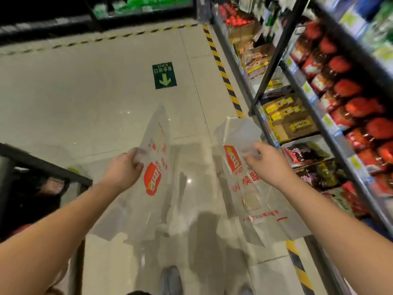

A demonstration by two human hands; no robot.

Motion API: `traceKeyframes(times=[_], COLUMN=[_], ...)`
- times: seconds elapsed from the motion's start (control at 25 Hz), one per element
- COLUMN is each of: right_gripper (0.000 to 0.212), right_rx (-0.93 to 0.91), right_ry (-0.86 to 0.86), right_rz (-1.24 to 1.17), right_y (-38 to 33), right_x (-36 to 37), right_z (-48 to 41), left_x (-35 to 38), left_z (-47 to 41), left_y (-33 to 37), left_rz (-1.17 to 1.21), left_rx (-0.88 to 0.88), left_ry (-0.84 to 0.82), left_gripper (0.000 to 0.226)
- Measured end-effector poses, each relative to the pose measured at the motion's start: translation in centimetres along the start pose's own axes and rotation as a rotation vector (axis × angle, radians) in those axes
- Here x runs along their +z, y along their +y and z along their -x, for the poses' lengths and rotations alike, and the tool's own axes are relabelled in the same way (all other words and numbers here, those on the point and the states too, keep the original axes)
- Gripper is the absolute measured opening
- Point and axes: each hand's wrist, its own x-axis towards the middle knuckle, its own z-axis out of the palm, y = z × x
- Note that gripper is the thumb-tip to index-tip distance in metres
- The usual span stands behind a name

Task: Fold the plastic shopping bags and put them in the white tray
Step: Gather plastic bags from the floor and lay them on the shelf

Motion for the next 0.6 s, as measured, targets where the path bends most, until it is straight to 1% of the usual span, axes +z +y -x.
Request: traceKeyframes(times=[0.16,0.28,0.36,0.48,0.6], right_gripper=[0.017,0.014,0.016,0.016,0.018], right_rx=[-0.009,-0.056,-0.107,-0.181,-0.261], right_ry=[0.049,0.11,0.122,0.107,-0.033], right_rz=[0.024,0.015,0.025,0.078,0.238], right_y=[-11.2,-18.4,-21.2,-23.1,-25.1], right_x=[-12.5,-19.8,-22.3,-23.4,-24.2], right_z=[5.7,10.7,13.3,15.2,16.3], left_x=[-16.0,-25.7,-29.5,-32.1,-33.6], left_z=[8.6,14.5,17.5,20.5,23.0], left_y=[6.5,9.5,10.4,10.1,9.0], left_rz=[0.01,-0.079,-0.101,-0.164,-0.273], left_rx=[0.077,0.127,0.165,0.173,0.168], left_ry=[-0.001,0.025,0.061,0.125,0.144], left_gripper=[0.028,0.026,0.025,0.025,0.015])
